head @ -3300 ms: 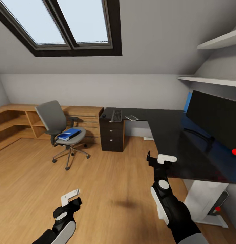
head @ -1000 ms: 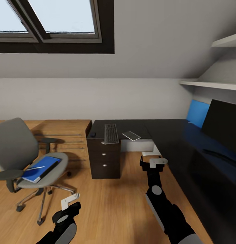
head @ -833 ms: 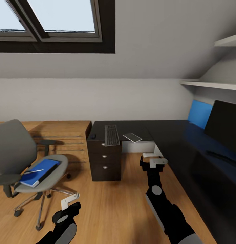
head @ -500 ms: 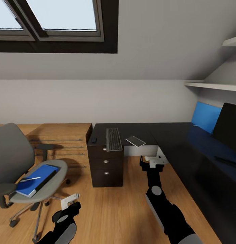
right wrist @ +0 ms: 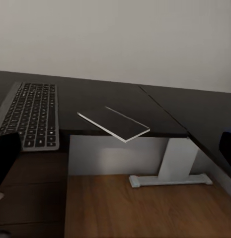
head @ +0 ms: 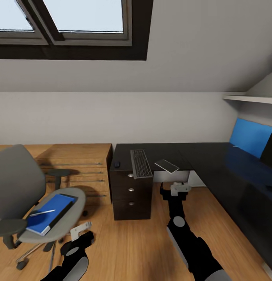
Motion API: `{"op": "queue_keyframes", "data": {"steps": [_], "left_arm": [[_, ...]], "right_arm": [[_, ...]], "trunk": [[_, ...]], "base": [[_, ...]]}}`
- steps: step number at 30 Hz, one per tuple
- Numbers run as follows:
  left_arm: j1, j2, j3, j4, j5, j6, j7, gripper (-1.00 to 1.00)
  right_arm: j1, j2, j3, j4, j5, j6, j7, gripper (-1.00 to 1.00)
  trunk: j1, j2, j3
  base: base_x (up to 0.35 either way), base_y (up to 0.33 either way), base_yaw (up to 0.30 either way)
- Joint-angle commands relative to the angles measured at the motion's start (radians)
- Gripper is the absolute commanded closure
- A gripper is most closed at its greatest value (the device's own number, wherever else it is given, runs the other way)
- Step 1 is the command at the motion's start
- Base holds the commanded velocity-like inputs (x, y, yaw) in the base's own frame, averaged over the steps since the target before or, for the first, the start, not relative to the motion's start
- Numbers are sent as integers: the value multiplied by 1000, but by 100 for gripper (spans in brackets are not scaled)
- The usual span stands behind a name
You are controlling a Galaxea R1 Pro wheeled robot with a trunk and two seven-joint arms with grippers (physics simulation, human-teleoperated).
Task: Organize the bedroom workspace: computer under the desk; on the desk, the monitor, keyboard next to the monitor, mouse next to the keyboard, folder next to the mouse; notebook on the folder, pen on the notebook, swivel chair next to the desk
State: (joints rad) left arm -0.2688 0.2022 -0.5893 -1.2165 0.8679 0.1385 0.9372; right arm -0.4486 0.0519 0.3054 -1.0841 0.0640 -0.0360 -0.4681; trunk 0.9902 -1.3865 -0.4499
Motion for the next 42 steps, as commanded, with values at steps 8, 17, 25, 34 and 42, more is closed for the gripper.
{"op": "queue_keyframes", "data": {"steps": [8, 17, 25, 34, 42], "left_arm": [[-1, 0, -6, -1, 2, 6, 5, -100], [-1, 1, -6, -23, 2, 6, 0, -100], [-1, 1, -3, -82, 9, 7, 6, -100], [-1, 1, 0, -95, 11, 7, 8, -100], [-1, 0, 64, -95, 12, 10, 8, -100]], "right_arm": [[-1, -1, 11, 3, 8, -44, -6, -100], [-1, -6, 46, 4, 9, -92, -6, -100], [-1, -7, 51, 5, 8, -94, -6, -100], [-1, 0, 77, 5, 7, -94, -7, -100], [-2, -3, 11, 31, -393, -89, 239, -100]], "trunk": [[0, -1, -1], [0, -1, -1], [12, -22, -11], [46, -85, -39], [77, -141, -64]], "base": [[283, 37, 0], [64, 2, 0], [2, 0, 0], [0, 0, 0], [0, 0, 0]]}}
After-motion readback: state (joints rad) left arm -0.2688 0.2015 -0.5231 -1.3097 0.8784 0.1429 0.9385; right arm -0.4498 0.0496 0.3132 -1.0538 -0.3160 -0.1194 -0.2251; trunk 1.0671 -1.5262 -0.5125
